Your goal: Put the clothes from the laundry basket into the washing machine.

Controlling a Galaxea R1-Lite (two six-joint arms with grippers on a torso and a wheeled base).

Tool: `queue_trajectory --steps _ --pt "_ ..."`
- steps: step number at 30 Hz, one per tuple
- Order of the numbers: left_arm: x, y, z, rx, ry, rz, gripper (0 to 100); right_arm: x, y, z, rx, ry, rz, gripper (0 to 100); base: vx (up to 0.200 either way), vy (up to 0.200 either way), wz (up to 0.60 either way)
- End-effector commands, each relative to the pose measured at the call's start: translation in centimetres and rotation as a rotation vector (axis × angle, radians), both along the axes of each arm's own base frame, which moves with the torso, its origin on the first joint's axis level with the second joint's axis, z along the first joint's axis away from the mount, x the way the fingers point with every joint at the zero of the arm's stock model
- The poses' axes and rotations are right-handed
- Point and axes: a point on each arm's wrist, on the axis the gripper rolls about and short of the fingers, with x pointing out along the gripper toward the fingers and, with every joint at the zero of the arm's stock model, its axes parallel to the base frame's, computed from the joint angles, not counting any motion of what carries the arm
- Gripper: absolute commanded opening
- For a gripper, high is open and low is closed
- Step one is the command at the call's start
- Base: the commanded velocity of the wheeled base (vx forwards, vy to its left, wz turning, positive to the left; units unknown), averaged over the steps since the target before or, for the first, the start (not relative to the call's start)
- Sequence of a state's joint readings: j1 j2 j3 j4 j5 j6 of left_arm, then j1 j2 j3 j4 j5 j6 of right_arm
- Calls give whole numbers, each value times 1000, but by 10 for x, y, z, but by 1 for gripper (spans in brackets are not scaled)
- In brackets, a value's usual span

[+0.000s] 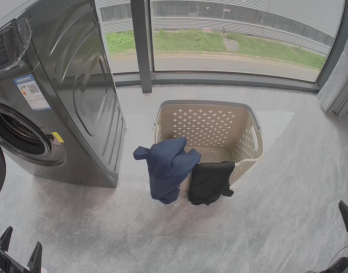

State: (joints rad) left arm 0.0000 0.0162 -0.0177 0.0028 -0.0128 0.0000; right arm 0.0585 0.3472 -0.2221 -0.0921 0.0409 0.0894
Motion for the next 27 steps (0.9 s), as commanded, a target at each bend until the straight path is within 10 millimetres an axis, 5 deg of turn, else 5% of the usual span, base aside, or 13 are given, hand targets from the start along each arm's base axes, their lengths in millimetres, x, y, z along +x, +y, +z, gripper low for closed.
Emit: queue_trajectory --steps 1,14,22,27 --pt "0 0 -5 -5 2 1 100 110 25 -2 62 343 148 100 0 0 0" --pt "0 0 -5 2 2 0 100 172 62 -20 55 471 198 100 0 0 0" --pt "0 0 -5 -2 2 -1 100 217 86 -49 44 485 129 100 0 0 0" --pt "0 0 -5 -5 2 -1 100 227 95 -57 38 493 140 100 0 0 0"
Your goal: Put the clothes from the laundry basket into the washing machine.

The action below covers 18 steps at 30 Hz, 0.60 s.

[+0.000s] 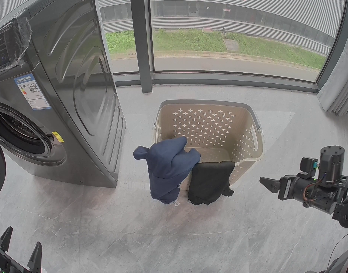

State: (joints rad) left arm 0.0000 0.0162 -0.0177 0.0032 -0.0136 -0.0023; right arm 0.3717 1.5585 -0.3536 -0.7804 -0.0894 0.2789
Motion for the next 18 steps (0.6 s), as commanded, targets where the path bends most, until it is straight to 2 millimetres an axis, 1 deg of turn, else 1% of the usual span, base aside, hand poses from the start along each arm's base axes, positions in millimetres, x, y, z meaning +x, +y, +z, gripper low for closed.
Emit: queue_trajectory --steps 1,7,9,10,13,16,17,18 --pt "0 0 -5 -2 0 0 100 24 19 -29 -40 89 14 100 0 0 0" --pt "0 0 -5 -2 1 0 100 35 28 -37 -49 108 24 100 0 0 0" --pt "0 0 -5 1 0 0 100 43 33 -45 -58 125 26 100 0 0 0" --pt "0 0 -5 -1 1 0 100 44 34 -45 -59 126 26 100 0 0 0" --pt "0 0 -5 1 0 0 100 50 46 -55 -76 121 30 100 0 0 0" --pt "0 0 -5 1 1 0 100 58 53 -64 -73 122 44 100 0 0 0" --pt "0 0 -5 1 1 0 100 58 53 -64 -73 122 44 100 0 0 0" --pt "0 0 -5 1 1 0 100 62 59 -69 -72 120 56 100 0 0 0"
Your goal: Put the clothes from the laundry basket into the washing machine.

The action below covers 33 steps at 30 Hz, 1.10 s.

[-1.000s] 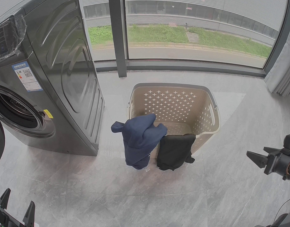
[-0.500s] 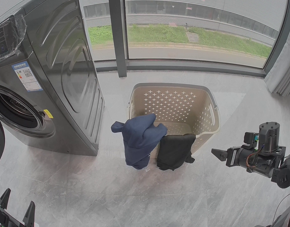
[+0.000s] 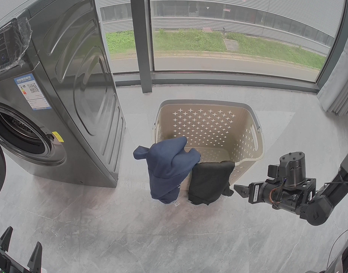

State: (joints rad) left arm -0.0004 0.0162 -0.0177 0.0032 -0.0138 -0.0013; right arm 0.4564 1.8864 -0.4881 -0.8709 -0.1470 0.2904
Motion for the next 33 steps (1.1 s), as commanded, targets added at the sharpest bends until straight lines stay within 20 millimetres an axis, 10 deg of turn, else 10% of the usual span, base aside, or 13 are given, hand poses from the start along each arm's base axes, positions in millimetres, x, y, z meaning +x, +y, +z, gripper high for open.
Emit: queue_trajectory --steps 1,33 --pt "0 0 -5 0 0 0 100 13 17 -23 -15 32 30 100 0 0 0" --pt "0 0 -5 -3 1 -1 100 81 89 -77 19 2 137 100 0 0 0"
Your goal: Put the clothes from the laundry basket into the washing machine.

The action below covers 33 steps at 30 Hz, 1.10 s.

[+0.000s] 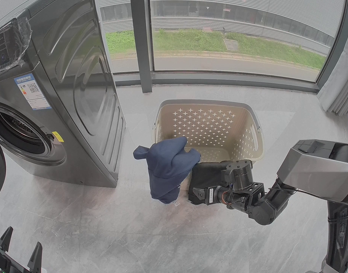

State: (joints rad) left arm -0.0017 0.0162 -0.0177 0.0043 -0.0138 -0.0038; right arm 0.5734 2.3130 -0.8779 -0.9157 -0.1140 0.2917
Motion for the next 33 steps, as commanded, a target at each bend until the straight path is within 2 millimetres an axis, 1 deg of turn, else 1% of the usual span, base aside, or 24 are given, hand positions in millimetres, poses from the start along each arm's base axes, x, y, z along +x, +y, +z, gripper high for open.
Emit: queue_trajectory --steps 1,2,6,9,10,12,15,16,20,24,26,30,33 --pt "0 0 -5 -1 0 0 100 10 3 -10 0 1 -7 100 0 0 0" --pt "0 0 -5 -1 -1 0 100 15 6 -8 12 -19 -7 100 0 0 0" --pt "0 0 -5 -1 2 0 100 23 11 -8 25 -51 -5 100 0 0 0" --pt "0 0 -5 -1 2 0 100 32 15 -11 32 -69 -8 100 0 0 0" --pt "0 0 -5 -1 2 0 100 32 15 -11 32 -69 -8 100 0 0 0" --pt "0 0 -5 -1 2 0 100 43 15 -17 35 -76 -21 100 0 0 0" --pt "0 0 -5 -2 0 0 100 51 13 -18 38 -88 -42 100 0 0 0" --pt "0 0 -5 -2 0 3 100 52 13 -17 41 -98 -44 0 0 0 0" --pt "0 0 -5 -2 0 2 100 58 9 -14 50 -113 -58 0 0 0 0" --pt "0 0 -5 -2 0 2 100 58 9 -12 51 -119 -58 0 0 0 0" --pt "0 0 -5 -2 0 2 100 55 9 -7 60 -132 -53 0 0 0 0" --pt "0 0 -5 -5 2 2 100 37 5 6 65 -141 -40 0 0 0 0" --pt "0 0 -5 -5 0 2 100 18 -4 19 59 -130 -36 0 0 0 0"
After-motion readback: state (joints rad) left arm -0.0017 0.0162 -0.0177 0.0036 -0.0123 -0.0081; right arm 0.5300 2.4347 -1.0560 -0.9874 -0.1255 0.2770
